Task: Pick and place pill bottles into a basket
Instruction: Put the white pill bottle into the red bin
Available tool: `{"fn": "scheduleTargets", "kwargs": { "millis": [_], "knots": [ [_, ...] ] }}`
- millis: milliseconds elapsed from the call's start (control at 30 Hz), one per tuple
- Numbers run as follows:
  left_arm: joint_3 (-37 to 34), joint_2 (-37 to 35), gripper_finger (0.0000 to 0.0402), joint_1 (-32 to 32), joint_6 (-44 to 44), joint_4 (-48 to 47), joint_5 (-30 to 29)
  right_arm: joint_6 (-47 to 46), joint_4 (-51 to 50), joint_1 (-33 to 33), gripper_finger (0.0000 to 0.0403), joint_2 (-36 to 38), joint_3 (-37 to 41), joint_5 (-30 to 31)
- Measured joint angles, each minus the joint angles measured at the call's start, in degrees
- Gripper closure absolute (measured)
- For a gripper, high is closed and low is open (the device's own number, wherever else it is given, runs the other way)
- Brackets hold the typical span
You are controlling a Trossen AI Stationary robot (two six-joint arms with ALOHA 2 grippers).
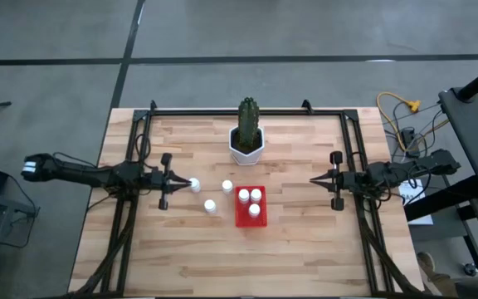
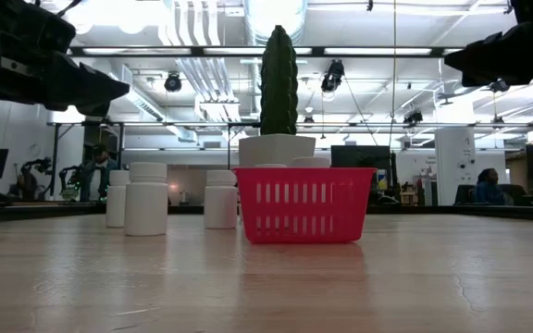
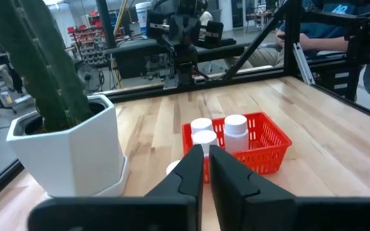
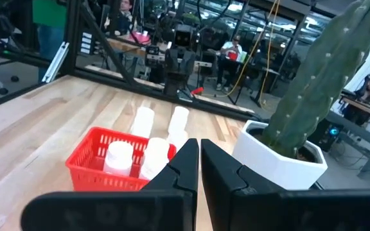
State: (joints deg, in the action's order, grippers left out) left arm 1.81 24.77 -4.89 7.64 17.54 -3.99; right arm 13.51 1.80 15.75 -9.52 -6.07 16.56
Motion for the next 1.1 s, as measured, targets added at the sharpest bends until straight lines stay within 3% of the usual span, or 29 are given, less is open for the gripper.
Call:
{"fn": "scheduleTargets", "kwargs": {
  "millis": [133, 300, 567, 700, 833, 1100],
  "knots": [
    [2.1, 1.5, 0.0357, 0.0, 0.0, 0.0, -1.1, -0.4, -0.1, 0.0, 0.0394, 0.0, 0.0, 0.0],
    [4.9, 6.1, 0.0287, 0.0, -0.7, 0.1, -1.1, -3.2, -1.7, 0.0, 0.0394, 0.0, 0.0, 0.0],
    [10.6, 17.3, 0.0180, 0.0, -5.9, -0.1, -1.0, -4.4, -3.8, 0.0, 0.0394, 0.0, 0.0, 0.0],
    [14.9, 24.4, 0.0163, 0.0, -5.8, -0.4, -0.3, -4.1, -4.8, 0.0, 0.0394, 0.0, 0.0, 0.0],
    [21.8, 31.5, 0.0162, 0.0, -5.6, -2.6, 5.0, -4.4, -5.1, 0.0, 0.0394, -0.1, 0.0, 0.0],
    [39.8, 44.8, 0.0162, 0.0, -3.3, -27.4, 5.9, -4.5, -5.3, 0.0, 0.0394, -0.4, 0.0, -0.1]
  ]
}}
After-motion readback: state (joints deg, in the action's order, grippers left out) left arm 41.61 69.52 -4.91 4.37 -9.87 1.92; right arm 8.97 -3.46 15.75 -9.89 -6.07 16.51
